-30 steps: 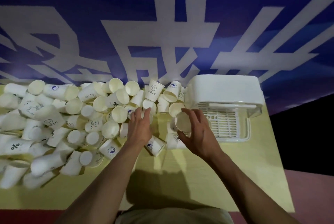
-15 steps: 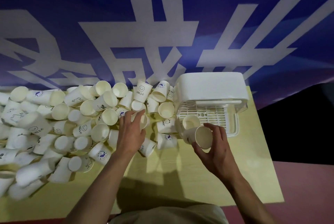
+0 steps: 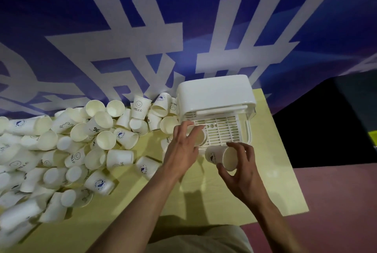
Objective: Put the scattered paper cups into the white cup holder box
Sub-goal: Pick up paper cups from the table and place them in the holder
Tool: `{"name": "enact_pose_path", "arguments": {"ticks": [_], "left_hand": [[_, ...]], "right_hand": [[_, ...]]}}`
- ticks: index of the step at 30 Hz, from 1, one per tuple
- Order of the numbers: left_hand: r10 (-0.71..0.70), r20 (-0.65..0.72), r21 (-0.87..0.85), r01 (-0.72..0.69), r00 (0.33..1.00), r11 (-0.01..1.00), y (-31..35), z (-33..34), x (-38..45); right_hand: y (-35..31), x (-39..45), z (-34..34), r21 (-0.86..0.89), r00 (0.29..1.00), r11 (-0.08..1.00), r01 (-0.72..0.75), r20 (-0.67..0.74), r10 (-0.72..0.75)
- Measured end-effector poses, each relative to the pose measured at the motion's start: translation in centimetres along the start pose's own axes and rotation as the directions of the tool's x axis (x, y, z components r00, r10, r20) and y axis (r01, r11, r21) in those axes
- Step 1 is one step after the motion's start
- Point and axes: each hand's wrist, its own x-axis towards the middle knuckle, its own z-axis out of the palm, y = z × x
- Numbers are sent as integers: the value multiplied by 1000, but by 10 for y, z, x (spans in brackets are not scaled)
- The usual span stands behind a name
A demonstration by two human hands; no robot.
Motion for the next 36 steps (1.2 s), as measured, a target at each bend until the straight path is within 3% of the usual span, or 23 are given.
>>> {"name": "enact_pose_path", "arguments": {"ticks": [6, 13, 18, 23, 29, 36], "left_hand": [[-38, 90, 162, 22, 995, 986, -9, 25, 10], [-73, 230, 167, 35, 970, 985, -18, 43, 13], [-97, 62, 11, 97, 993, 995, -23, 24, -14], [-241, -139, -206, 211, 960, 956, -50, -4, -73], [-376, -199, -287, 314, 905, 905, -93, -29, -133], [-478, -251, -294, 404, 842, 866, -119, -36, -178]], "right_hand": [[4, -8, -13, 26, 998, 1000, -15, -54, 16], [2, 9, -17, 11, 999, 999, 36, -19, -35], [-5, 40, 1, -68, 990, 988, 138, 38, -136], [-15, 65, 26, -136, 969, 961, 242, 91, -231], [-3, 78, 59, -231, 953, 929, 289, 159, -257], [10, 94, 83, -310, 942, 914, 261, 287, -172]]}}
